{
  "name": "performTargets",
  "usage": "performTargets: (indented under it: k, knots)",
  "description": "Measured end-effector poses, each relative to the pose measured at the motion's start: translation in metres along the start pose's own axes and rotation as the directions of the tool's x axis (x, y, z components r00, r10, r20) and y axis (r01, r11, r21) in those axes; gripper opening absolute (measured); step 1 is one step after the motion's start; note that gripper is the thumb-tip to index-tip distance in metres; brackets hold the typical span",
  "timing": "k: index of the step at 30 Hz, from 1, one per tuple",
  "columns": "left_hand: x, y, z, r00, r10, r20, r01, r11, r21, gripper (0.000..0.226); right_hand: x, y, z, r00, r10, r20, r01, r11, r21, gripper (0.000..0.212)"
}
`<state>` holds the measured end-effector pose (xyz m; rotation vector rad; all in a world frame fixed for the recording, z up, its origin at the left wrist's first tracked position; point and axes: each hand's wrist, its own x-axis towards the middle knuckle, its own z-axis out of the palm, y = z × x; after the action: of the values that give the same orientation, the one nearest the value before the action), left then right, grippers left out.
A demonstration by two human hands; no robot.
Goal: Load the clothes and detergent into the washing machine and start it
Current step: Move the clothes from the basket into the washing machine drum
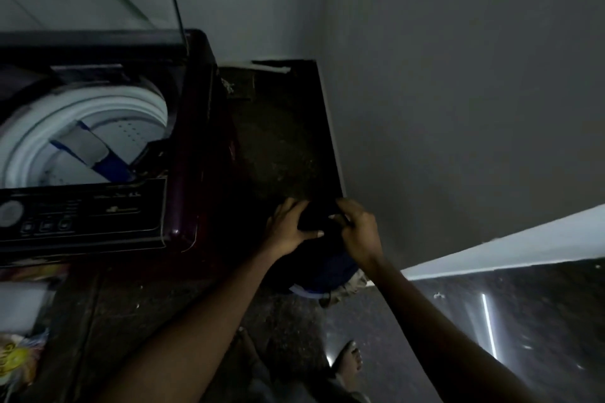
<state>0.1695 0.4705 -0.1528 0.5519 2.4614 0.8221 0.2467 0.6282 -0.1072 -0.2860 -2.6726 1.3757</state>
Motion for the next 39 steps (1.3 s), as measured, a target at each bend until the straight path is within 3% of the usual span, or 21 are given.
performTargets:
  k: [4,8,15,17,19,21,24,27,30,32,34,36,39]
  knots:
    - [-0.003,0.025,-0.032,0.993,0.048,-0.104,-0.065,0.985,-0.161,0.050,0.008,-0.027,-0.016,0.994,-0.019,-0.104,0.029,0.995,0.096,0.025]
    - [-0.008,0.046,-0.068,0.969,0.144,-0.202,-0.178,0.971,-0.162,0.032,0.012,-0.034,-0.025,0.990,0.006,-0.138,0.013,0.990,0.142,0.029]
    - [-0.010,0.084,-0.120,0.905,0.320,-0.279,-0.369,0.918,-0.146,0.024,0.011,-0.054,-0.038,0.994,0.050,-0.095,-0.019,0.953,0.302,0.034]
    - [-0.010,0.093,-0.133,0.903,0.305,-0.303,-0.376,0.902,-0.210,0.022,0.011,-0.068,-0.047,0.997,0.065,-0.029,-0.047,0.913,0.405,0.049]
    - [-0.010,0.099,-0.143,0.909,0.257,-0.328,-0.363,0.875,-0.320,0.020,0.010,-0.076,-0.052,0.998,0.038,0.053,-0.061,0.838,0.542,0.082]
    - [-0.014,0.107,-0.152,0.914,0.216,-0.343,-0.358,0.828,-0.433,0.023,0.010,-0.080,-0.051,0.994,-0.029,0.103,-0.030,0.846,0.532,0.101]
    - [-0.016,0.117,-0.161,0.933,0.183,-0.310,-0.321,0.810,-0.491,0.027,0.020,-0.091,-0.048,0.999,-0.020,0.036,0.002,0.896,0.444,0.070]
    - [-0.020,0.121,-0.169,0.959,0.171,-0.227,-0.272,0.784,-0.558,0.033,0.030,-0.096,-0.055,0.997,0.015,-0.080,0.033,0.829,0.559,0.040]
    - [-0.028,0.118,-0.172,0.964,0.171,-0.204,-0.256,0.804,-0.536,0.032,0.038,-0.102,-0.065,0.993,0.012,-0.117,0.059,0.806,0.588,0.038]
    - [-0.033,0.107,-0.170,0.967,0.189,-0.169,-0.250,0.822,-0.511,0.063,0.044,-0.105,-0.071,0.991,0.031,-0.134,0.055,0.805,0.590,0.037]
    - [-0.037,0.096,-0.164,0.970,0.242,-0.036,-0.217,0.783,-0.583,0.095,0.050,-0.111,-0.076,0.986,0.056,-0.157,0.052,0.789,0.613,0.036]
    - [-0.037,0.095,-0.157,0.954,0.297,0.031,-0.225,0.785,-0.578,0.094,0.055,-0.116,-0.080,0.987,0.058,-0.152,0.049,0.785,0.618,0.038]
    - [-0.032,0.105,-0.164,0.955,0.293,-0.045,-0.281,0.844,-0.457,0.075,0.057,-0.122,-0.086,0.987,0.087,-0.134,0.016,0.781,0.625,0.036]
